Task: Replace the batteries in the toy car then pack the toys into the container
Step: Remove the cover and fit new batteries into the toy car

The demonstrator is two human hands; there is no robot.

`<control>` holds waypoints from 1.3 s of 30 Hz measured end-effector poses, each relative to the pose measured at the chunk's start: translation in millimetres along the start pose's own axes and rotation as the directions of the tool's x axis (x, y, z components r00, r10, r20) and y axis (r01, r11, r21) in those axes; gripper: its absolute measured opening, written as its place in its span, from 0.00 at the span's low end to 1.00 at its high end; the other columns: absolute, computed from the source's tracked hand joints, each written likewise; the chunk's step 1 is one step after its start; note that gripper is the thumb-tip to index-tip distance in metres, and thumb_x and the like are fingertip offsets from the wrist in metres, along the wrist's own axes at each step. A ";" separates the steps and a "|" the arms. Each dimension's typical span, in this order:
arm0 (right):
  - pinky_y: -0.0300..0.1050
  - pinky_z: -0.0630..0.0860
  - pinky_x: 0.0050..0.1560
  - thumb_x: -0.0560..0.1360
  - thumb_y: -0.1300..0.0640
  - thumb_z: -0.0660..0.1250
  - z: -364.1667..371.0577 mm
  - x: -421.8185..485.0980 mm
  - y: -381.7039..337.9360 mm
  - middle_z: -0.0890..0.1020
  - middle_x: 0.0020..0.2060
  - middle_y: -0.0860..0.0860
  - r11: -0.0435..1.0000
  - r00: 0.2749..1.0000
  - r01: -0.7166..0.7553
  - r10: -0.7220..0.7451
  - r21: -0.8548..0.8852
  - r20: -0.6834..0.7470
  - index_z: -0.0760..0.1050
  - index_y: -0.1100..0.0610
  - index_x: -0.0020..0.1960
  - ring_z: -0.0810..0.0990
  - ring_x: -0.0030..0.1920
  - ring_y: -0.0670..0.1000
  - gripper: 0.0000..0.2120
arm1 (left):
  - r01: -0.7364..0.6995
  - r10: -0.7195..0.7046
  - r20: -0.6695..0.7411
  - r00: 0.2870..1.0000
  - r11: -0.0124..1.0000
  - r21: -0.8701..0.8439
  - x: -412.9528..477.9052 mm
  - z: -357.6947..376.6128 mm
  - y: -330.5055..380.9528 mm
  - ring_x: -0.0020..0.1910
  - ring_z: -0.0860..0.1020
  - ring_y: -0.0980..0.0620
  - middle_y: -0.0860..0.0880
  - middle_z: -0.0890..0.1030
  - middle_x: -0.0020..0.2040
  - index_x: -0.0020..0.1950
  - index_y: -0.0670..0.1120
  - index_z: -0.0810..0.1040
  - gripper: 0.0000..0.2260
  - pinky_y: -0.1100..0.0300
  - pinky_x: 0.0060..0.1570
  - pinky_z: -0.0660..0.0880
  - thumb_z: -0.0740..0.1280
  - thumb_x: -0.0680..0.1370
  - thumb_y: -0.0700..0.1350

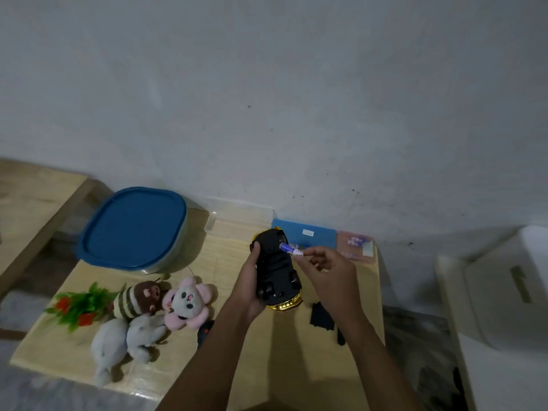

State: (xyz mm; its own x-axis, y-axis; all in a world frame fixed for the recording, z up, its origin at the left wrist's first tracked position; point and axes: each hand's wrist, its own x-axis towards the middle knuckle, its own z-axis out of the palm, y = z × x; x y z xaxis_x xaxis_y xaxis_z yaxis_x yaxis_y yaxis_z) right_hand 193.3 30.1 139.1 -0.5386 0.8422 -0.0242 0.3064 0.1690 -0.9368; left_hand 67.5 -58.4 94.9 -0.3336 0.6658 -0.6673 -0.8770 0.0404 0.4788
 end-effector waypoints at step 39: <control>0.41 0.76 0.46 0.81 0.44 0.57 52.4 -5.4 10.6 0.74 0.57 0.43 0.885 0.971 0.196 -0.235 -0.422 -0.042 0.77 0.47 0.64 0.75 0.54 0.42 0.17 | -0.206 0.170 0.159 0.972 0.947 0.247 -20.1 -11.0 57.3 0.56 0.81 0.42 0.40 0.81 0.60 0.67 0.49 0.74 0.14 0.49 0.51 0.79 0.58 0.83 0.45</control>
State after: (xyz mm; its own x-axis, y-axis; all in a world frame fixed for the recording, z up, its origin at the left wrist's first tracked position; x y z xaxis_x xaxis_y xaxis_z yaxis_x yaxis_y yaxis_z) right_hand 158.4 0.6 111.0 -0.5624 0.7994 0.2113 0.4970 0.5310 -0.6863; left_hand 20.2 -77.7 129.5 -0.4189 0.7730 -0.4765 -0.6758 0.0851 0.7321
